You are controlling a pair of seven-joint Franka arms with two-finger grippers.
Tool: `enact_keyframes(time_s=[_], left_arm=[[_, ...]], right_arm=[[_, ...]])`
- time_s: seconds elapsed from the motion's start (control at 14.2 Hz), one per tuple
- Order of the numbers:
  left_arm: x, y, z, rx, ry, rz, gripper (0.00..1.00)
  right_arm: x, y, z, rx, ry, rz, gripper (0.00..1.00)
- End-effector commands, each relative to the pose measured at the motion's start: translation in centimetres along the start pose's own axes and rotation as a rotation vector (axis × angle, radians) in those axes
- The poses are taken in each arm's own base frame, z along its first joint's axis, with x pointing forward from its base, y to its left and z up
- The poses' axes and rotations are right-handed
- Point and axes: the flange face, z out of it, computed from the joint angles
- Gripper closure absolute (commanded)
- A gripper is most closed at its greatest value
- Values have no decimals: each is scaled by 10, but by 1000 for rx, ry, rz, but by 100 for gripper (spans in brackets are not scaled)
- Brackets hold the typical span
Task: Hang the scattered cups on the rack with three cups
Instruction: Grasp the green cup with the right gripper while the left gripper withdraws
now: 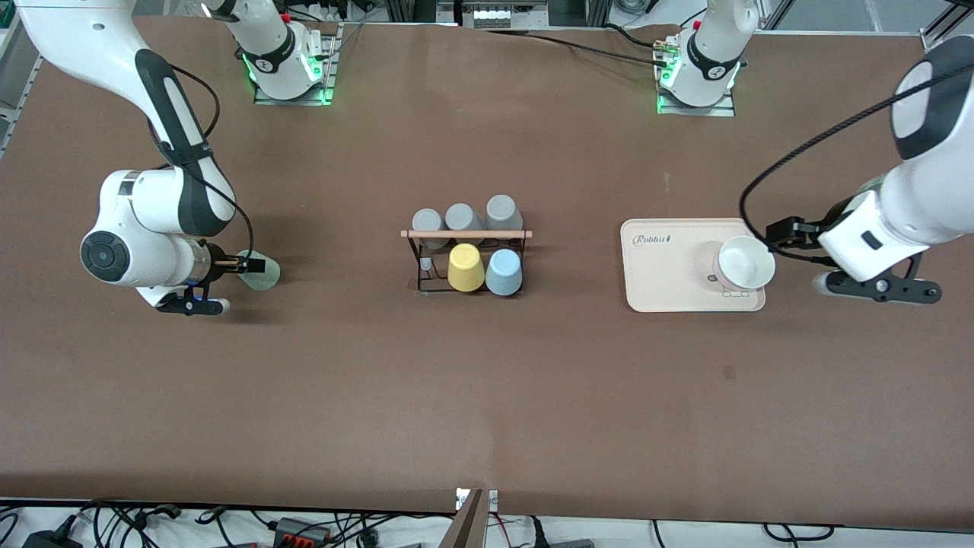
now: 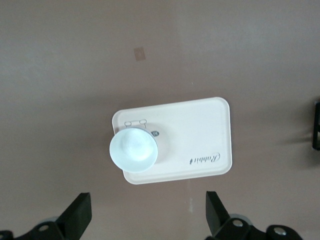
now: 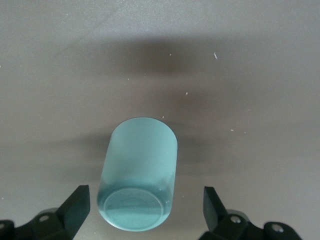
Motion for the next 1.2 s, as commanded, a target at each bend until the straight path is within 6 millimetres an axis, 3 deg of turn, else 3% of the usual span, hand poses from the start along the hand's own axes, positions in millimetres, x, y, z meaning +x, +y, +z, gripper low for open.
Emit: enact_keyframes(time_s=[0.0, 0.14, 0.35, 0.56, 0.7, 0.84, 0.98, 1.12], left_arm=[[-41, -6, -7, -3, 107, 5, 0], [-62, -14, -25, -9, 233, -10, 0], [-95, -11, -17, -12, 240, -1, 0], [-93, 5, -17, 2, 234, 23, 0], [-92, -7, -16, -8, 233, 6, 0], [-88, -13, -20, -11, 239, -1, 0], [-72, -9, -28, -4, 248, -1, 0], [-59, -11, -36, -2, 230, -4, 0]], right_arm=[[-8, -7, -5, 12, 14, 20, 0], [-8, -8, -5, 12, 15, 18, 6], [-6, -9, -1, 14, 18, 18, 15], [-6, -12, -1, 12, 18, 13, 42], [-7, -20, -2, 8, 20, -1, 68], [-8, -20, -2, 8, 14, -2, 78], [-10, -29, -20, 6, 18, -27, 89], [-6, -58, -68, 4, 10, -76, 99]])
